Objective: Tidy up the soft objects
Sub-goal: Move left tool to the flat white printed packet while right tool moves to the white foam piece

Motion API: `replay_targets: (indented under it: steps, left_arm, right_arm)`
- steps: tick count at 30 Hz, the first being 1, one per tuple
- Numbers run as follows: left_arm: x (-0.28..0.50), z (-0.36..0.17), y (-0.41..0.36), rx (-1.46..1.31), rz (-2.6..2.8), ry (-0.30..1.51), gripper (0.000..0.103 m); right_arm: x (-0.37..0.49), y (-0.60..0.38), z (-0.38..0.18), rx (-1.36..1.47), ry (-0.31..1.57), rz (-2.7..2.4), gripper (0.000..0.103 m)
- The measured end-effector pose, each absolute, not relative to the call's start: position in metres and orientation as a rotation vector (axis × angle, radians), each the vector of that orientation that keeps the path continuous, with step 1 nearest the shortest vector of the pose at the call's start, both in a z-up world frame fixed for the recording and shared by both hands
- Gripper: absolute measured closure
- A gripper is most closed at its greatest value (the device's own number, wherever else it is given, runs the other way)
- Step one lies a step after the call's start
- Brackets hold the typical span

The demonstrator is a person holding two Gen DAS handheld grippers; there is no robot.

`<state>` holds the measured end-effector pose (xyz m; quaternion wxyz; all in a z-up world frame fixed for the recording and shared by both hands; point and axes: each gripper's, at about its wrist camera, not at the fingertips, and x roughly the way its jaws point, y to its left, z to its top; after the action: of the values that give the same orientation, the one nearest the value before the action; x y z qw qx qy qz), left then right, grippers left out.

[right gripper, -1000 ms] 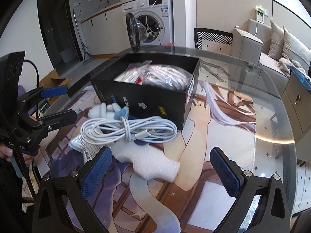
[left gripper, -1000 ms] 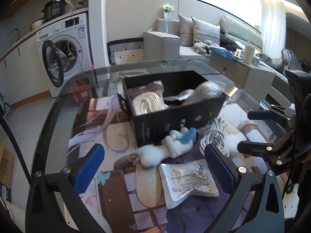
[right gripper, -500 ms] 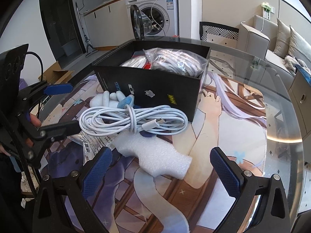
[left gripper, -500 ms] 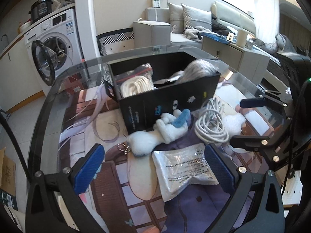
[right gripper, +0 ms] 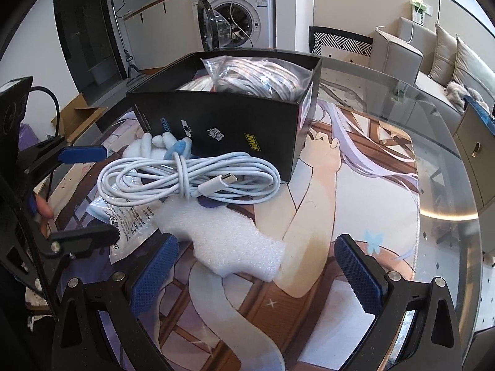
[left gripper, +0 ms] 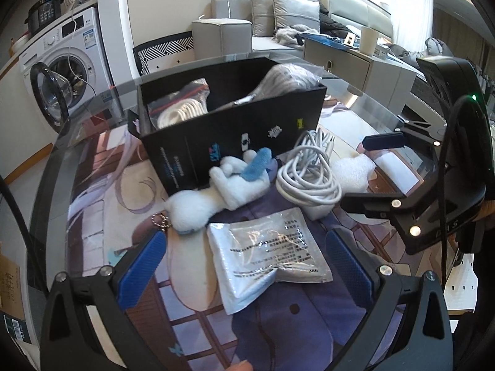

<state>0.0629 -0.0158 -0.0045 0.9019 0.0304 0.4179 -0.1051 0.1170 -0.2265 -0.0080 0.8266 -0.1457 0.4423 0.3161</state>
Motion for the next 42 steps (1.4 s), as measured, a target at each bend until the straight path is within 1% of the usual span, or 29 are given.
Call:
replay_targets:
  steps: [9,29,31,36,37,40,41,42]
  left_arm:
    - [0.068,-0.012,-0.022,0.053,-0.225,0.896,0.0]
    - [0.072,-0.028,-0.026,0.064,-0.196,0.934,0.0]
    - [0.072,-0.028,-0.024,0.063,-0.194,0.94,0.0]
    - [0.073,-0.028,-0.017,0.057,-0.184,0.95,0.0]
    - [0.073,-0.028,-0.016,0.055,-0.184,0.95,0.0]
    - [0.073,-0.028,-0.015,0.055,-0.183,0.95,0.0]
    - [0.073,-0.029,-0.015,0.054,-0.182,0.949,0.0]
    - [0.073,-0.029,-0.015,0.054,-0.181,0.948,0.0]
  right_arm:
    - [0.119,-0.223,-0.018,-0.333,0.955,0.645,0.001]
    - [0.118,-0.229,-0.018,-0.334,0.937,0.642,0.001]
    - [0.115,-0.228,-0.016,-0.33,0.929,0.653,0.003]
    - [0.113,-0.228,-0.014,-0.329,0.923,0.675,0.018]
    - [0.112,-0.229,-0.014,-0.329,0.923,0.678,0.019]
    - [0.108,-0.226,-0.012,-0.34,0.918,0.693,0.026]
    - [0.107,-0.226,-0.012,-0.344,0.916,0.696,0.03]
    - [0.106,-0.226,-0.011,-0.349,0.914,0.699,0.036]
